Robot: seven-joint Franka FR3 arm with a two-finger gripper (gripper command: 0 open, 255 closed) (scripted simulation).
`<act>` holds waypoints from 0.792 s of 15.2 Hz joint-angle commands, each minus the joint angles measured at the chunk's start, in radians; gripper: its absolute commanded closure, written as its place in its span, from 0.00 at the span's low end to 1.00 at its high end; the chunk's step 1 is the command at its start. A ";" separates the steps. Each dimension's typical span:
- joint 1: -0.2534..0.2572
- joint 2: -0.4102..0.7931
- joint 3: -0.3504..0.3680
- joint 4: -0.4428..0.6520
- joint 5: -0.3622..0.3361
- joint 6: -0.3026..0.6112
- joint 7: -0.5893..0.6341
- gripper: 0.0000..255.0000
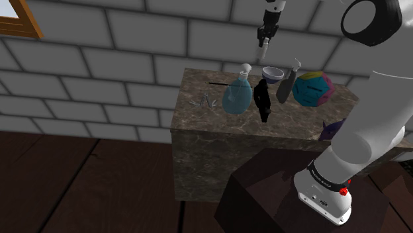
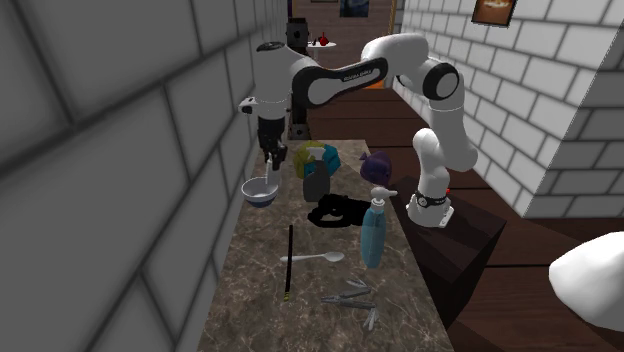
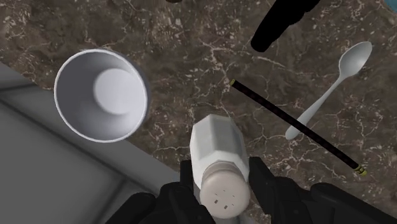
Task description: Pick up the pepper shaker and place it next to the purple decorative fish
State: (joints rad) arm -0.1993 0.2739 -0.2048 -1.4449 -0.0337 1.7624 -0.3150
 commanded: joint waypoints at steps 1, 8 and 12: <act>0.000 -0.068 -0.005 -0.083 -0.012 0.017 -0.006 1.00; -0.016 -0.342 -0.030 -0.423 -0.071 0.092 -0.033 1.00; -0.036 -0.487 -0.044 -0.577 -0.108 0.106 -0.053 1.00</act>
State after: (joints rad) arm -0.2291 -0.1719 -0.2441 -1.9770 -0.1316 1.8633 -0.3602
